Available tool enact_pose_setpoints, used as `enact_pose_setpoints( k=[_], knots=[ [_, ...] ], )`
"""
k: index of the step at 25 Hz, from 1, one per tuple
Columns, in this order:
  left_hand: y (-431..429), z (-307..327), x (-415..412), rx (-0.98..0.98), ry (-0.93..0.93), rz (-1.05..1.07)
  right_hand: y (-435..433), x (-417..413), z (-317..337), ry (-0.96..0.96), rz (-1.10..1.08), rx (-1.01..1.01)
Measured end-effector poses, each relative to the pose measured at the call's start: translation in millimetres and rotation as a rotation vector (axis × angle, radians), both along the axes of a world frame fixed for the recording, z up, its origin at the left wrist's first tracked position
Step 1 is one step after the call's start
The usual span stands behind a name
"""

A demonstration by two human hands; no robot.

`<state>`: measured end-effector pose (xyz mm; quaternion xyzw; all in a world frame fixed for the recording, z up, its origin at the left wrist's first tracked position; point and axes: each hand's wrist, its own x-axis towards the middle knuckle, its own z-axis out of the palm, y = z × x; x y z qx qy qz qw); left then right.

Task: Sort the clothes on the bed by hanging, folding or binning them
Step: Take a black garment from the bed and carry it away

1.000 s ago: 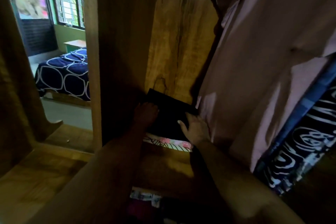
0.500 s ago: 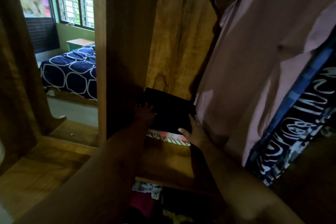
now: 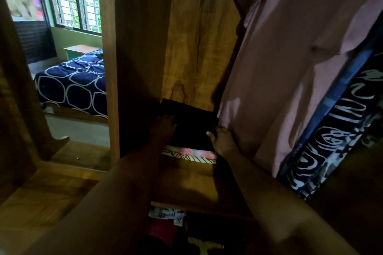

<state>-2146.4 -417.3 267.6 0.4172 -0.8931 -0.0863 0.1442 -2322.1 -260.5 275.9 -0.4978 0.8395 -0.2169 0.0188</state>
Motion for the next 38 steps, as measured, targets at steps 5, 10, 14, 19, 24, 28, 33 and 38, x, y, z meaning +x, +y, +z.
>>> enact_pose_setpoints(
  k=[5,10,14,19,24,28,33,38],
  knots=[
    [28.8,4.5,13.7,-0.223,0.139,-0.117,9.7,13.6,12.3,0.162,0.078,-0.086],
    [62.4,-0.1,38.7,-0.197,0.031,-0.158,30.2,31.9,15.0,0.178,0.185,0.048],
    [74.3,13.1,53.3,-0.038,-0.061,-0.169,57.2,44.4,22.4,0.073,0.276,0.096],
    [102.0,23.0,74.5,0.205,-0.122,-0.305,103.7,67.4,34.8,-0.009,0.258,0.171],
    [135.0,27.5,115.6,0.187,-0.215,-0.447,152.9,125.5,34.7,-0.053,0.188,0.231],
    [168.8,20.5,157.5,0.144,-0.245,-0.542,197.4,173.9,28.5,-0.045,0.152,0.302],
    [205.5,23.3,214.5,0.084,-0.365,-0.620,242.9,231.7,18.6,-0.101,0.127,0.380],
    [230.2,4.2,277.7,0.219,-0.308,-0.563,259.6,280.4,11.3,-0.098,0.145,0.419]
  ],
)
